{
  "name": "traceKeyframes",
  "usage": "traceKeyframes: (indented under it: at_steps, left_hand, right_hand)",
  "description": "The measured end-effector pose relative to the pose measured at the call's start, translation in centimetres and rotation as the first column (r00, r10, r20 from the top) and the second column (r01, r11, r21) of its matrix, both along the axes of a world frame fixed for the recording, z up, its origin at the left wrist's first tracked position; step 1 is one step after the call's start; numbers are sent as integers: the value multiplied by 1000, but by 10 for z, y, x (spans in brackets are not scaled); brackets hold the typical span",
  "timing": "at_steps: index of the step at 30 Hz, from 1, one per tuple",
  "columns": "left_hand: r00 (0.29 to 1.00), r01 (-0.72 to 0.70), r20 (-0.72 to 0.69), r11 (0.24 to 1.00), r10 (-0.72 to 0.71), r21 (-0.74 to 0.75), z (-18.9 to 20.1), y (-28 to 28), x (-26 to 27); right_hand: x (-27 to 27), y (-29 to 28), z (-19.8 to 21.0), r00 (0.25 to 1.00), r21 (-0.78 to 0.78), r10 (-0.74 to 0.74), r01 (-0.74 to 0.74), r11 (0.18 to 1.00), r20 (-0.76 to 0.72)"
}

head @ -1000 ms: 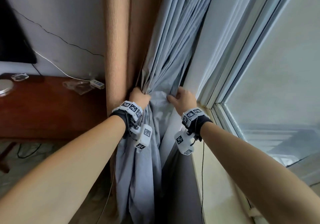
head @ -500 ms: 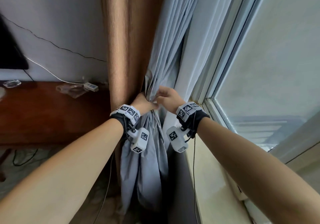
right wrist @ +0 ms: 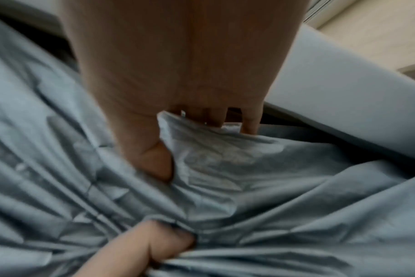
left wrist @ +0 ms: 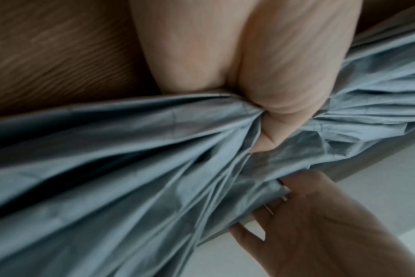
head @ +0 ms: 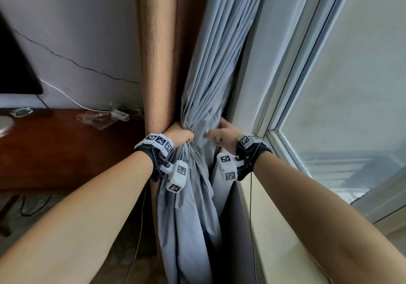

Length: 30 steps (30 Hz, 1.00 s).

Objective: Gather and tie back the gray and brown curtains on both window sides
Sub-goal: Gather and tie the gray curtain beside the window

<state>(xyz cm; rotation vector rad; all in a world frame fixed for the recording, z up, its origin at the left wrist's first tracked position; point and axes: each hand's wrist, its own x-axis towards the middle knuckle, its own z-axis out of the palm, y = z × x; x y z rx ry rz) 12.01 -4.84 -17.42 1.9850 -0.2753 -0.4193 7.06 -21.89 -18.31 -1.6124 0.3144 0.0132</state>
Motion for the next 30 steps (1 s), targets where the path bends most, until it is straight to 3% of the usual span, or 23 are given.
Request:
traceKeyframes:
  at_steps: [2, 5, 7, 9, 11, 13, 16, 20, 23, 26, 30]
  left_hand:
    - [1000, 9, -4, 1000, -9, 9, 3, 1, 5]
    - [1000, 6, 18, 1000, -6, -17, 0, 1, 15]
    - [999, 12, 36, 998, -10, -60, -2, 0, 21]
    - [997, -24, 71, 996, 31, -89, -4, -5, 25]
    - [986, -114, 117, 991, 121, -69, -6, -13, 27]
    - [966, -204, 158, 979, 206, -31, -5, -21, 27]
    - [951, -239, 200, 971, 237, -14, -8, -31, 29]
    - [967, -182, 190, 982, 169, 52, -12, -38, 31]
    - [991, 74, 109, 997, -74, 2, -14, -35, 36]
    - [949, 296, 106, 955, -296, 16, -14, -30, 40]
    - [980, 171, 123, 979, -158, -107, -12, -27, 46]
  right_hand:
    - [11, 3, 0, 999, -49, -39, 40, 998, 21]
    - [20, 4, 1, 984, -269, -167, 179, 946, 67]
    - [17, 2, 7, 978, -517, -188, 209, 830, 94]
    - [12, -1, 11, 974, -748, -191, 218, 627, 123]
    - [6, -3, 11, 962, -820, -222, 255, 513, 161]
    - [1, -2, 9, 951, -831, -239, 289, 475, 194]
    - [-4, 7, 10, 963, -836, -143, 270, 477, 229]
    - [-3, 22, 11, 969, -785, 0, 199, 586, 246]
    - [-2, 32, 15, 977, -780, 29, 150, 607, 211]
    - [3, 35, 20, 991, -780, 43, 75, 621, 130]
    - [5, 33, 22, 987, -657, 91, 20, 754, 135]
